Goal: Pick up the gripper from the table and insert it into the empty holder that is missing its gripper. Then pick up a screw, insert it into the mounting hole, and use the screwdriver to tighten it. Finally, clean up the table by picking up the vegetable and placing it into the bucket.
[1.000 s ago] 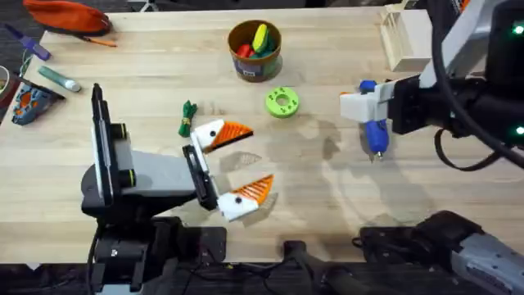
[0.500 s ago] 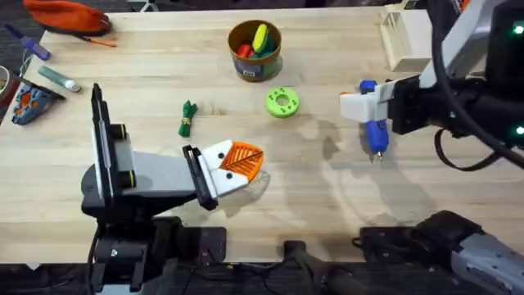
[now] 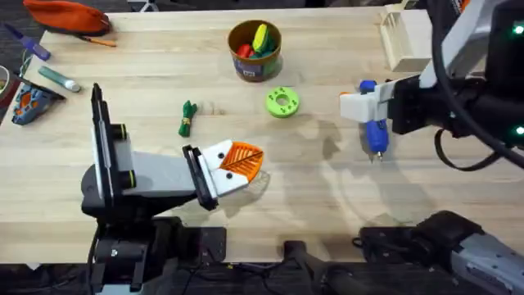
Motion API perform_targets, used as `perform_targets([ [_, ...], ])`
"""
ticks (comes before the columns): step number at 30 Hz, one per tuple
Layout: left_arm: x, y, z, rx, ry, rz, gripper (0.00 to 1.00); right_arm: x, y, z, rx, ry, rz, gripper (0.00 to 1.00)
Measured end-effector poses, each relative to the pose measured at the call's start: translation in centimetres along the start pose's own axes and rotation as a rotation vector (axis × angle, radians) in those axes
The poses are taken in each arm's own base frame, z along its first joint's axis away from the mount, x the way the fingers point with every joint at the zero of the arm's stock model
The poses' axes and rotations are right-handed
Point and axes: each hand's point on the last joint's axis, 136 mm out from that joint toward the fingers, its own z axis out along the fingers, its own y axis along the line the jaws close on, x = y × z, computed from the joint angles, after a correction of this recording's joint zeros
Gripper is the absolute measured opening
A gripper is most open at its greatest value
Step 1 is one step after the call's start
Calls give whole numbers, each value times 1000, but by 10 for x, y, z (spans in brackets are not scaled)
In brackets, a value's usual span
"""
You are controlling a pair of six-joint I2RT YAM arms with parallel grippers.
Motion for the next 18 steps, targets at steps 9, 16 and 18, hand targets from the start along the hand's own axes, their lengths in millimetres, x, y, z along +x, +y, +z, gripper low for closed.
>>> perform_targets([
  [9, 0, 0, 0, 0, 0, 0, 16, 16, -16, 1, 74, 85, 54, 908],
  [16, 0, 0, 0, 0, 0, 0, 16, 13, -43, 3, 212, 192, 79, 910],
  [18, 0, 0, 0, 0, 0, 0, 16, 9, -53, 5, 249, 205, 99, 910],
])
